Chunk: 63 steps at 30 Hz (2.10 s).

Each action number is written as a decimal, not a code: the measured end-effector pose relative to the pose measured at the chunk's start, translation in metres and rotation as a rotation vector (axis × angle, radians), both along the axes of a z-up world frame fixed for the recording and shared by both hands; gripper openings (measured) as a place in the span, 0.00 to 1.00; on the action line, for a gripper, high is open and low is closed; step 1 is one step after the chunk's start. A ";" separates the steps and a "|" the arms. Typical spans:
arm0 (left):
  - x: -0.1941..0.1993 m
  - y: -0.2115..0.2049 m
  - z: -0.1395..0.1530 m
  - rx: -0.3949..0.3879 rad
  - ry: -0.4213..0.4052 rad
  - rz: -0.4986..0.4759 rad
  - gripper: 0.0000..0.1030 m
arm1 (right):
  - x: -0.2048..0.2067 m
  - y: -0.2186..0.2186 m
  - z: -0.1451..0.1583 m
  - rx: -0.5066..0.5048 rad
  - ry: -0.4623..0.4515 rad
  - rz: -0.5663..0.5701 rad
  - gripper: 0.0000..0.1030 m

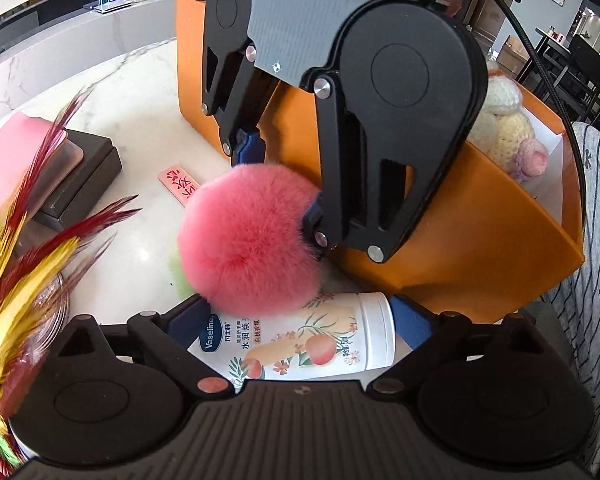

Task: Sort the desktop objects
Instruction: 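Grasp the pink fluffy ball with the right tool while the left grasps the Vaseline tube, then carry the pink ball into the box with the right tool while the left lifts the tube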

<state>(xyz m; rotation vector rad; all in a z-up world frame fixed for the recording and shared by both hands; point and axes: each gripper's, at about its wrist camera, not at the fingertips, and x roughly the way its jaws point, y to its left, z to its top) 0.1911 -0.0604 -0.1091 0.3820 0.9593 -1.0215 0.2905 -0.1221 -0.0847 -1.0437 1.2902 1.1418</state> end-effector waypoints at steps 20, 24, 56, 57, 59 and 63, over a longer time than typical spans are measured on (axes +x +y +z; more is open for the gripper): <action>-0.024 0.015 0.021 -0.024 -0.001 0.021 0.80 | -0.008 -0.011 0.015 0.042 -0.075 0.003 0.33; -0.021 0.017 0.018 0.025 0.010 0.091 0.85 | -0.019 -0.007 0.035 0.099 -0.161 0.110 0.89; 0.002 -0.013 0.025 0.217 0.292 1.206 0.72 | 0.006 0.016 -0.009 -0.129 -0.091 -0.519 0.64; 0.001 -0.017 0.026 0.252 0.263 1.201 0.65 | 0.004 0.015 -0.009 -0.121 -0.094 -0.513 0.63; -0.002 -0.019 0.028 0.291 0.223 1.189 0.41 | 0.001 0.011 -0.009 -0.102 -0.085 -0.521 0.56; -0.009 0.002 0.033 0.241 0.260 1.124 0.26 | -0.003 0.005 -0.006 -0.066 -0.066 -0.537 0.48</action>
